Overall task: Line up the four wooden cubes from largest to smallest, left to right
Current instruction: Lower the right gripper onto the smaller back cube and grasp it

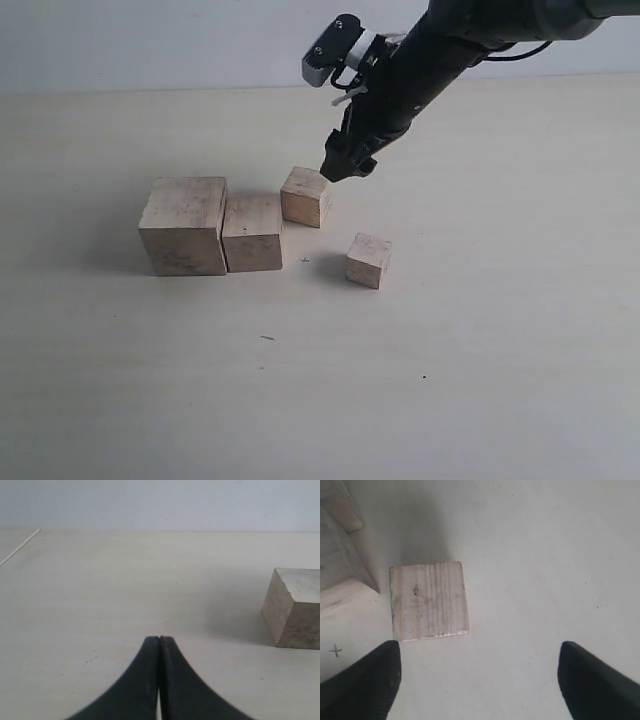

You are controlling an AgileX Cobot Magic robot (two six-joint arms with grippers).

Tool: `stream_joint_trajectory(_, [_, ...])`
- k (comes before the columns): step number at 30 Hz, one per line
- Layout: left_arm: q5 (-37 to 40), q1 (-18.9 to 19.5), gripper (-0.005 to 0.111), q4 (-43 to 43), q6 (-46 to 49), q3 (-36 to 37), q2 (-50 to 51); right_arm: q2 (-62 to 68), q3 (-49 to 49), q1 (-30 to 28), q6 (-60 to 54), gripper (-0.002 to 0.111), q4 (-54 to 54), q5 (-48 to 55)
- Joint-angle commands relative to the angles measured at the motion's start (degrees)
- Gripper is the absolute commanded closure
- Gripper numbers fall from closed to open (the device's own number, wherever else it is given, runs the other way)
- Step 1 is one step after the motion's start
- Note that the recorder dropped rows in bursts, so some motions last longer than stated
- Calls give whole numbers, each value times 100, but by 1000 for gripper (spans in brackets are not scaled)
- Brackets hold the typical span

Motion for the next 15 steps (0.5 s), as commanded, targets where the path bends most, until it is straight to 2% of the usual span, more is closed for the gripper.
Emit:
stream_joint_trajectory(1, [-42, -39, 107, -44, -44, -2, -23, 83, 33, -3, -491, 27, 454, -1])
stream_joint_trajectory(6, [-42, -39, 107, -44, -44, -2, -23, 267, 33, -3, -1191, 27, 1014, 232])
stream_joint_trajectory(15, [-42, -39, 107, -44, -44, -2, -23, 440, 33, -3, -1387, 27, 1167, 233])
